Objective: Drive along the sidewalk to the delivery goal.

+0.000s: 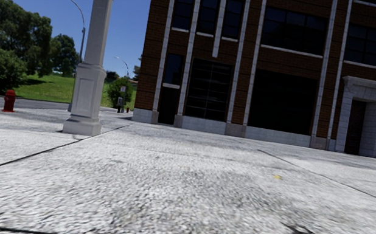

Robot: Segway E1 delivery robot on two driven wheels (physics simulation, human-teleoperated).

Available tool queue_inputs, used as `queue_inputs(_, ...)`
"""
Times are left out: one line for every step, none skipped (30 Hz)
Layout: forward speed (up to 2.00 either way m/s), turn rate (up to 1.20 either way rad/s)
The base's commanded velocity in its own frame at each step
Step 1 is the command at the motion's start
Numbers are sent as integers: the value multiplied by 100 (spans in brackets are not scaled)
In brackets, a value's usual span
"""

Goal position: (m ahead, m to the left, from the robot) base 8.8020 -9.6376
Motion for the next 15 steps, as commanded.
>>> queue_inputs(189, -39)
queue_inputs(189, -39)
queue_inputs(182, -39)
queue_inputs(169, -39)
queue_inputs(157, -39)
queue_inputs(152, -39)
queue_inputs(152, -39)
queue_inputs(151, -39)
queue_inputs(150, -39)
queue_inputs(150, -39)
queue_inputs(150, -39)
queue_inputs(150, -39)
queue_inputs(150, -39)
queue_inputs(150, -39)
queue_inputs(150, -39)
